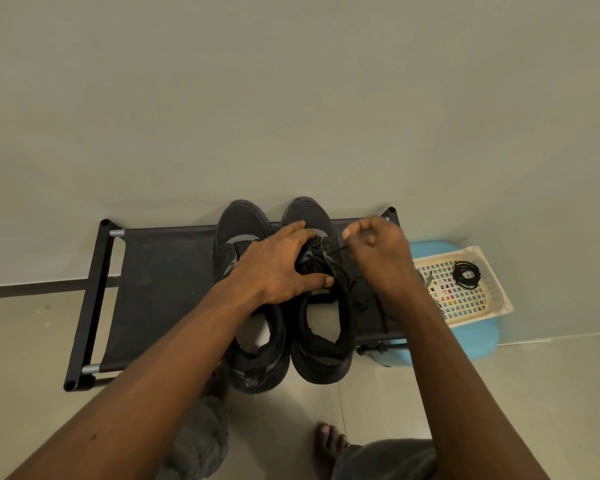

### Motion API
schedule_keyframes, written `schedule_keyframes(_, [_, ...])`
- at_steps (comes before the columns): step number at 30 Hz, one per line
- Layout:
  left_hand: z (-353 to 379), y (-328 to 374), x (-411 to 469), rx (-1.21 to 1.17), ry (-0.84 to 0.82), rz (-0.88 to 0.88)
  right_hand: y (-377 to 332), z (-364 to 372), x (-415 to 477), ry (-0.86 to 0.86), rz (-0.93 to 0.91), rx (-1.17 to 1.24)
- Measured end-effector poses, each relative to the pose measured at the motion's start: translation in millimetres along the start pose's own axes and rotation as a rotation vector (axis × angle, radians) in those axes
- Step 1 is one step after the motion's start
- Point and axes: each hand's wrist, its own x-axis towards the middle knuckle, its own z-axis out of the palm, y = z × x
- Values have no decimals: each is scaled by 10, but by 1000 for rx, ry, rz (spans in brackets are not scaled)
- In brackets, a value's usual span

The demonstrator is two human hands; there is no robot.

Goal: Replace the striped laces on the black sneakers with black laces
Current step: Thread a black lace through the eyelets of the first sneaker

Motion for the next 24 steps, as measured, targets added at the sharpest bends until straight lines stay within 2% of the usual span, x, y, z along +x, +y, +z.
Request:
schedule_keyframes(2, [-23, 9, -11, -4, -14, -1, -117, -100, 13, 33, -9, 253])
schedule_keyframes(4, [-59, 35, -34, -20, 3, 5, -210, -179, 7, -17, 20, 604])
schedule_keyframes(7, [-105, 112, -94, -163, 144, 20, -283, -144, -57, -200, 159, 1140])
schedule_keyframes(10, [-113, 209, -148, -352, 312, 37, -321, -31, -113, -329, 180, 1380])
schedule_keyframes(14, [-89, 311, -223, -700, 271, 99, -365, -28, -103, -314, 204, 1481])
schedule_keyframes(17, [-186, 379, -250, -1100, 242, 5, -342, -90, -80, -214, 239, 1499])
schedule_keyframes(19, [-278, 348, -229, -1282, 263, -45, -300, -123, -61, -156, 279, 1428])
schedule_keyframes(21, [-334, 260, -206, -1315, 287, -52, -259, -139, -40, -100, 324, 1323])
schedule_keyframes(24, [-363, 99, -181, -1273, 360, -86, -196, -157, -1, -13, 374, 1296])
